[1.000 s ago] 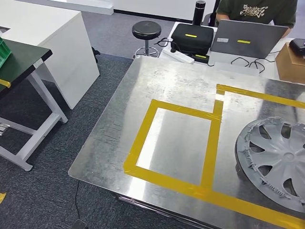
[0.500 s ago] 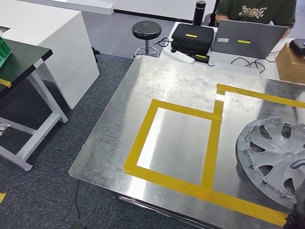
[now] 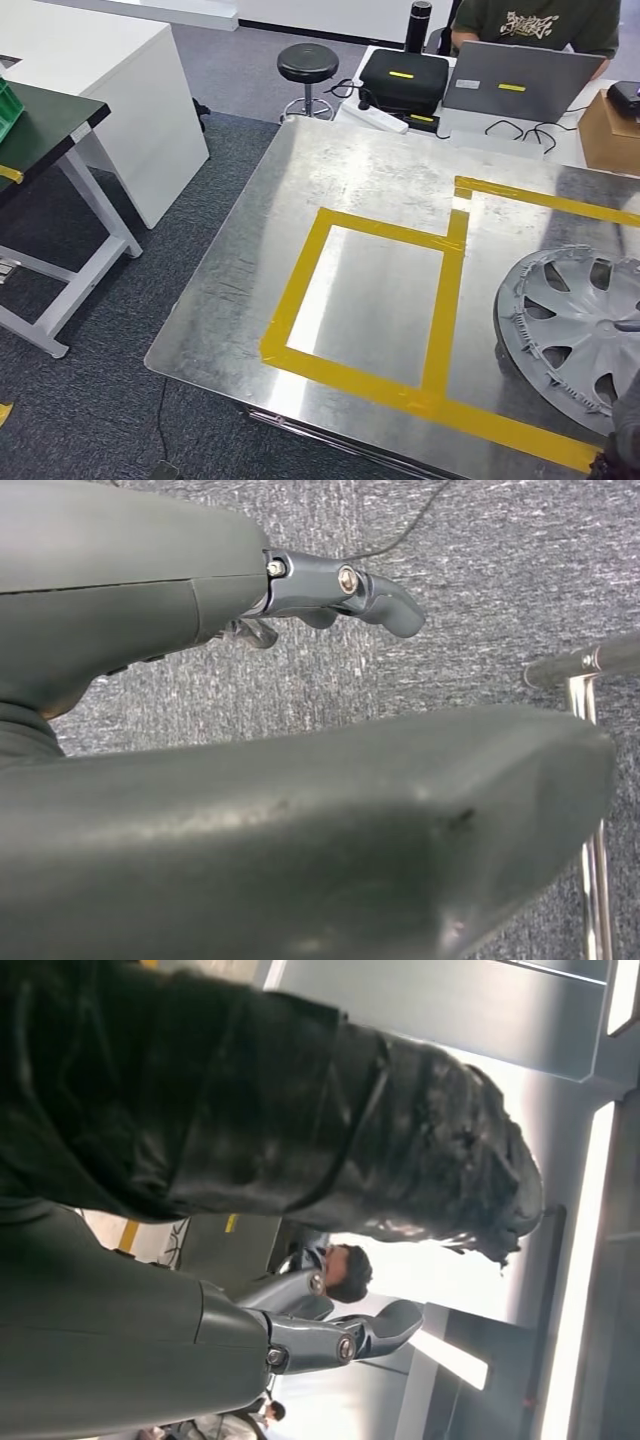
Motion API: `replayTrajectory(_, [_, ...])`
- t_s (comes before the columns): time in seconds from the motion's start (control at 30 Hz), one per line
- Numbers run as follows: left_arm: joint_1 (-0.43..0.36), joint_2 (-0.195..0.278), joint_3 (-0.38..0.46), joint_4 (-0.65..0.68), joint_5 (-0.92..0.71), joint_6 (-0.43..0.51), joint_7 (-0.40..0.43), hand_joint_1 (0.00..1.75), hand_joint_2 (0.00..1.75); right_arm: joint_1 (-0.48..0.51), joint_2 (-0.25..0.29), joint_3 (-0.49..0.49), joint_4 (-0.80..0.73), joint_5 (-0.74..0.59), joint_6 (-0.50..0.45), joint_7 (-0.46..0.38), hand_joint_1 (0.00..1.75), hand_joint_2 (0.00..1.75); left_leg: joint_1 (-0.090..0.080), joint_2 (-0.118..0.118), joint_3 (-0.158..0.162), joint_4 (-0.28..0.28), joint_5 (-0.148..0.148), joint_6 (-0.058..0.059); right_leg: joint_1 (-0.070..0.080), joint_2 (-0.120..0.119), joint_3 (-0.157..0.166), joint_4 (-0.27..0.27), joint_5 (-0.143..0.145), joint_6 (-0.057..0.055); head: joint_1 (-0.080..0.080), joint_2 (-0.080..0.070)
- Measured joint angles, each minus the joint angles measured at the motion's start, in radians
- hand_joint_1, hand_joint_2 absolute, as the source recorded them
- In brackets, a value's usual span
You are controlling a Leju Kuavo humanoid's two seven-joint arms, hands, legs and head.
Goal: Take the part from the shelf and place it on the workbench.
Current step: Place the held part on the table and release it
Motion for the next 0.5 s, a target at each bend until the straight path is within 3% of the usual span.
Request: replayTrajectory(0.5, [0.0,-0.001,0.014,0.0,-0.001,0.002,0.001,0.0,0.0,0.019,0.049,0.069,-0.067,-0.091,-0.079,0.0,0.0,0.0,0.0,0.0,0.0,0.0,0.0,0.0,0.0,0.0,0.0,0.0,0.0,0.0,0.0,0.0])
